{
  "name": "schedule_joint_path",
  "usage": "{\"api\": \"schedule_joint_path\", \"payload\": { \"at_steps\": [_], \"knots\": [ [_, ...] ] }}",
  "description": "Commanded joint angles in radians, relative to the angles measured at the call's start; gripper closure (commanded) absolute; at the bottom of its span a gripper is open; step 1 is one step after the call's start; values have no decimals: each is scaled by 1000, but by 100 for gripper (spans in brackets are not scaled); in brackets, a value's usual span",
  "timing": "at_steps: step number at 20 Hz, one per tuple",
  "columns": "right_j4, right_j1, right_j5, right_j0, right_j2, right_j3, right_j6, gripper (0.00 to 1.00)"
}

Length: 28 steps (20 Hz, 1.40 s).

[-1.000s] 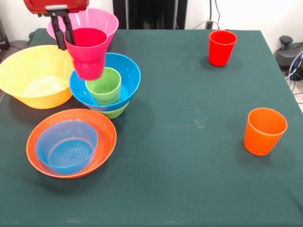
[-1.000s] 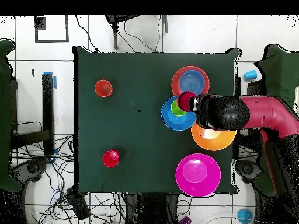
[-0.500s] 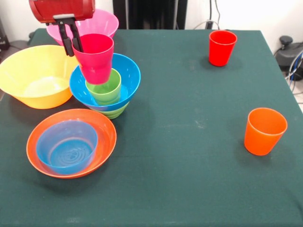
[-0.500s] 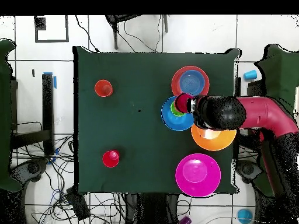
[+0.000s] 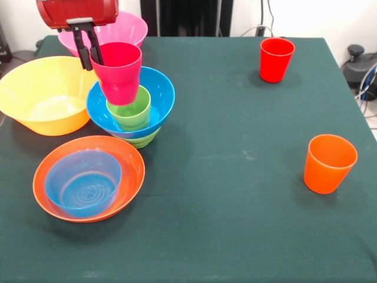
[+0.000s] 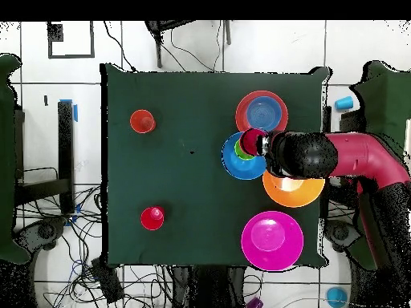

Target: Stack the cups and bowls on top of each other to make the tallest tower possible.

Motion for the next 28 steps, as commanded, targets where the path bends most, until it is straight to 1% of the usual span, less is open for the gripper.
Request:
{"api": "schedule_joint_path", "payload": {
  "at_steps": [1,28],
  "knots": [
    [-52,39,52,38,-19,16,-224,100],
    [-46,26,47,37,-14,34,-215,100]
  ]
}}
